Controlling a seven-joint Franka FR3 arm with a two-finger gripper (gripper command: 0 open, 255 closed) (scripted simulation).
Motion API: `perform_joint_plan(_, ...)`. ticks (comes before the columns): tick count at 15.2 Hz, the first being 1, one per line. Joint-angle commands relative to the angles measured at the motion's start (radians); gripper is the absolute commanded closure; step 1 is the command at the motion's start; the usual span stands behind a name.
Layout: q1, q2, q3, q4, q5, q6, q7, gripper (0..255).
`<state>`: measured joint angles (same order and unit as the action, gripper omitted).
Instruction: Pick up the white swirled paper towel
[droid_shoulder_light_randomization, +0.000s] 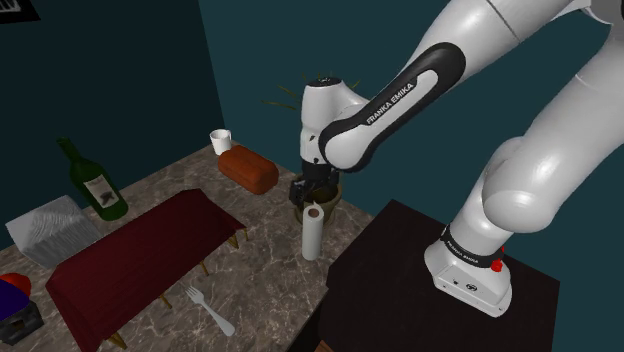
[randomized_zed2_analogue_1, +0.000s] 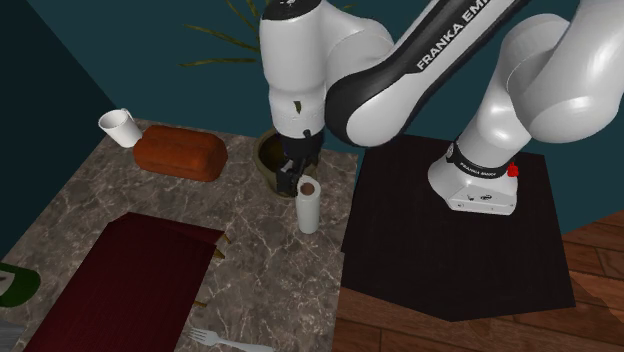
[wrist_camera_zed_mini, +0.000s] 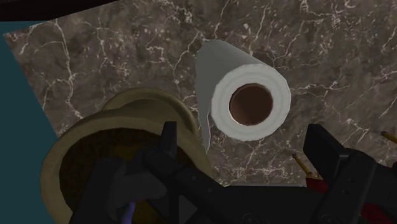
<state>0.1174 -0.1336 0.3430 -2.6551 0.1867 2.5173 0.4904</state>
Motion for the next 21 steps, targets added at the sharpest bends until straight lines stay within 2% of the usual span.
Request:
perform_joint_plan(1, -0.001, 0.061, 0.012, 0.015, -0.017, 0.05, 0.031, 0)
perform_joint_plan(7, -0.005, 0.154, 0.012, 0.006, -0.057, 0.149, 0.055, 0)
perform_joint_plan(10, -0.005, 0.163, 0.011, 0.005, -0.061, 0.158, 0.058, 0)
perform_joint_plan(11, -0.005, 0.164, 0.011, 0.005, -0.061, 0.159, 0.058, 255)
perform_joint_plan(21, -0.005, 0.147, 0.012, 0.006, -0.053, 0.142, 0.053, 255)
